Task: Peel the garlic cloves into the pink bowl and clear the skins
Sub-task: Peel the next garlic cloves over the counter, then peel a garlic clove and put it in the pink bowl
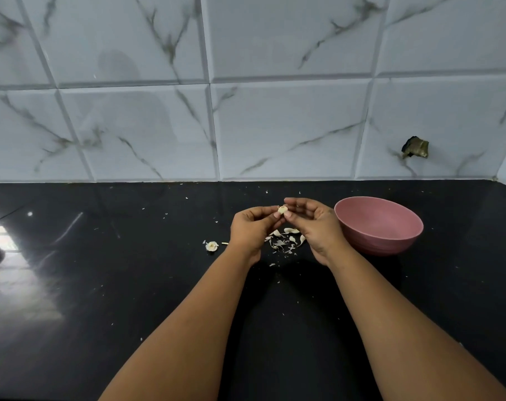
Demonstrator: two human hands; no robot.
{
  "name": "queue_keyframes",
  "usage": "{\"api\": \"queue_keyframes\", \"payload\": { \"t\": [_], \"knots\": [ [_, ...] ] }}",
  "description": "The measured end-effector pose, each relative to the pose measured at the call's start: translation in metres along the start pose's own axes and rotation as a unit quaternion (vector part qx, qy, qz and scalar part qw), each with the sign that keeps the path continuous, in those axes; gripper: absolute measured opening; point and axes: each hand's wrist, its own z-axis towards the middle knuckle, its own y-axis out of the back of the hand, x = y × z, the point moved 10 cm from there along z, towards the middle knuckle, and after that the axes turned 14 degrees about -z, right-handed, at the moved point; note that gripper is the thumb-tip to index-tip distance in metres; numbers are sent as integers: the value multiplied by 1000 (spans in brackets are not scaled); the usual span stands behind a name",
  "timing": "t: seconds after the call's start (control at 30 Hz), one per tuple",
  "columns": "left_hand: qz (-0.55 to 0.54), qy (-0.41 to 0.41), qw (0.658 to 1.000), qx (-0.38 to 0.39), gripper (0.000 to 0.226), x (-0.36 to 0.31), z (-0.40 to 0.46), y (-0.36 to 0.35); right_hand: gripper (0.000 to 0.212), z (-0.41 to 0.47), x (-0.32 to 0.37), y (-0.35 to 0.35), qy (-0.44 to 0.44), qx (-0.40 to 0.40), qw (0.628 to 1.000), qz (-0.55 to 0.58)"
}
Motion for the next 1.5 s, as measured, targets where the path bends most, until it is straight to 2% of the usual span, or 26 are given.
{"api": "queue_keyframes", "payload": {
  "t": [0.27, 0.37, 0.43, 0.53, 0.6, 0.67, 0.73, 0.8, 0.87, 1.0, 1.1, 1.17, 1.27, 1.33, 1.37, 1.43, 1.5],
  "knots": [
    [50, 14, 999, 12, 17, 3, -1, -4, 21, -1, 2, 3, -12, -17, 999, -24],
    [129, 6, 992, -15, 13, 6, 1, 5, 27, 1, 9, 6, -18, -42, 998, -38],
    [250, -37, 967, -22, 12, 0, 2, 8, 31, 1, 26, 16, 22, -78, 990, -119],
    [377, -100, 921, -9, 7, -11, -2, -1, 22, -4, 57, 32, 106, -125, 933, -321],
    [408, -116, 906, 1, 7, -11, -7, -6, 22, -9, 69, 45, 137, -141, 916, -349],
    [436, -131, 891, 4, 7, -9, -11, -9, 19, -13, 79, 67, 143, -175, 921, -318],
    [454, -142, 880, -4, 7, -11, -13, -9, 13, -17, 90, 87, 144, -216, 900, -349],
    [465, -154, 872, -10, 7, -10, -14, -12, 10, -20, 95, 107, 122, -240, 874, -404],
    [476, -164, 864, -19, 7, -9, -14, -14, 10, -18, 89, 120, 62, -238, 857, -452],
    [462, -171, 870, -33, 11, -6, -14, -23, 34, -9, 63, 136, -107, -157, 836, -515],
    [459, -160, 873, -40, 17, -6, -15, -21, 50, -6, 54, 133, -144, -110, 821, -542],
    [449, -157, 878, -46, 26, -8, -13, -16, 53, -5, 56, 127, -108, -122, 834, -527],
    [447, -159, 877, -76, 49, -13, -13, -7, 32, -15, 90, 101, 86, -199, 841, -496],
    [434, -161, 881, -94, 56, -17, -14, -5, 20, -29, 111, 70, 221, -203, 834, -463],
    [431, -170, 881, -100, 54, -21, -15, -3, 16, -34, 115, 53, 262, -191, 837, -441],
    [439, -188, 873, -99, 43, -31, -14, -3, 7, -35, 108, 24, 278, -143, 849, -425],
    [450, -184, 869, -90, 21, -39, -10, 5, 5, -25, 83, 4, 233, -86, 855, -456]
  ]
}}
